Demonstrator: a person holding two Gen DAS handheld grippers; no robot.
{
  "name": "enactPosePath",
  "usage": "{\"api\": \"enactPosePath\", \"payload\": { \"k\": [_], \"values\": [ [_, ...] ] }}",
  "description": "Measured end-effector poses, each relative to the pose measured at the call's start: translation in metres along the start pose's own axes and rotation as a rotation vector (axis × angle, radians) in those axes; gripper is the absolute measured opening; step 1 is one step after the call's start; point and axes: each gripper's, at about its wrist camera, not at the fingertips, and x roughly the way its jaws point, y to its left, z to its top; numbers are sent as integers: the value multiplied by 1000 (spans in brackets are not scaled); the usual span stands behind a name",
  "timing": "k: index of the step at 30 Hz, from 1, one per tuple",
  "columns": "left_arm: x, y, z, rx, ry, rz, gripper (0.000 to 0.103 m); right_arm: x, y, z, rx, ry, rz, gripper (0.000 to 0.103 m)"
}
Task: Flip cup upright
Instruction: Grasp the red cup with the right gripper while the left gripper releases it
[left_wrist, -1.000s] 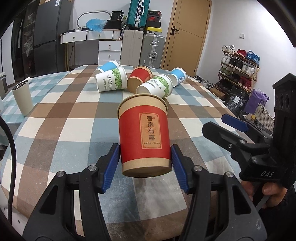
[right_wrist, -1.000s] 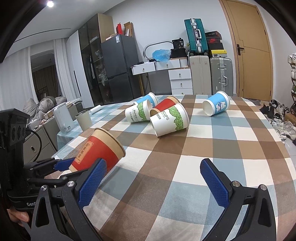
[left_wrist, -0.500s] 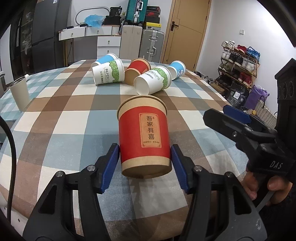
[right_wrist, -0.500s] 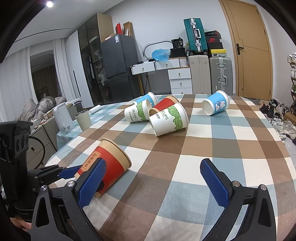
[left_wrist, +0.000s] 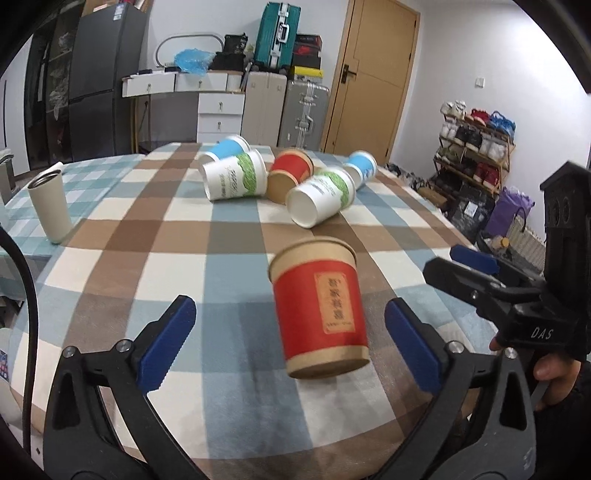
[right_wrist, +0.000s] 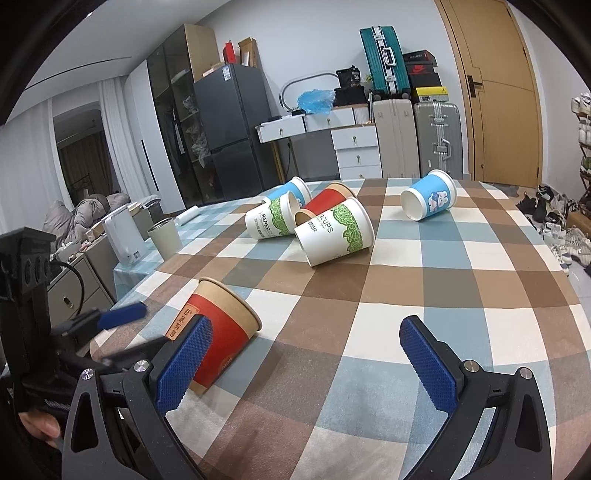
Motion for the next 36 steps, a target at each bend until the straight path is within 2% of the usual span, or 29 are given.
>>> {"api": "enactPosePath", "payload": {
  "k": [4,12,18,30,34,36],
  "values": [
    [-5,15,8,1,-23,12,102,3,6,5,15,33,17,103],
    [0,47,16,11,-38,34,102,27,19,12,60,158,57,103],
    [11,67,10,-23,-41,6,102,42,21,13,127,212,95,103],
    [25,65,-1,17,-9,15,102,67,25,18,222,304,195,102],
    [25,64,0,22,-4,19,102,78,23,19,285,353,248,95],
    [26,64,0,25,0,20,102,83,23,19,306,377,264,94]
  ]
}}
